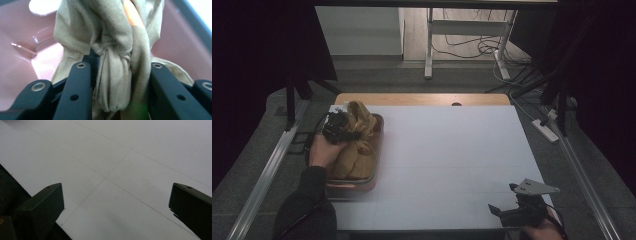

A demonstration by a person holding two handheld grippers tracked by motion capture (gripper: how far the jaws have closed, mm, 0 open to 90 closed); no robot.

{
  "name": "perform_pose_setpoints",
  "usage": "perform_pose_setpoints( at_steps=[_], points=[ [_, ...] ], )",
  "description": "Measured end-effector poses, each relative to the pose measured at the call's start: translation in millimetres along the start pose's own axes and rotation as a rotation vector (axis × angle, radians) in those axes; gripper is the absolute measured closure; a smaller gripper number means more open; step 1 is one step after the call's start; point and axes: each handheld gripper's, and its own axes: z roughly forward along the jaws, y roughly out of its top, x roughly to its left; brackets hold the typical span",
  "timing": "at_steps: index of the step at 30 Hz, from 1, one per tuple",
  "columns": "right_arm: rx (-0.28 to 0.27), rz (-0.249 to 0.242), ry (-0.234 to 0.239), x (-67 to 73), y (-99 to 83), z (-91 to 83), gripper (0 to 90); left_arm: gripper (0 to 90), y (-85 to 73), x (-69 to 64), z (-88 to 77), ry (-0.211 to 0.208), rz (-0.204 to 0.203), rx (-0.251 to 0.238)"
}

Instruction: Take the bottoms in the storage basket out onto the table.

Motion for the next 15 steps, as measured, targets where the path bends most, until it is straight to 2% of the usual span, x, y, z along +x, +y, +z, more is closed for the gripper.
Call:
perform_pose_setpoints(
  at_steps=[7, 10, 15],
  points=[
    [-0.003, 0.001, 0.002, 0.0, -0.1, -0.1, 0.1, 68.5, 2.0, -2.7, -14.9, -0.008, 0.01, -0.058],
    [-0.002, -0.001, 0.0, 0.1, -0.1, -0.3, 0.1, 68.5, 3.0, -2.2, -24.6, -0.025, -0.001, -0.096],
    [-0.002, -0.001, 0.0, 0.2, -0.1, -0.4, 0.1, 68.5, 3.6, -3.5, -34.9, -0.024, -0.001, -0.132]
  ],
)
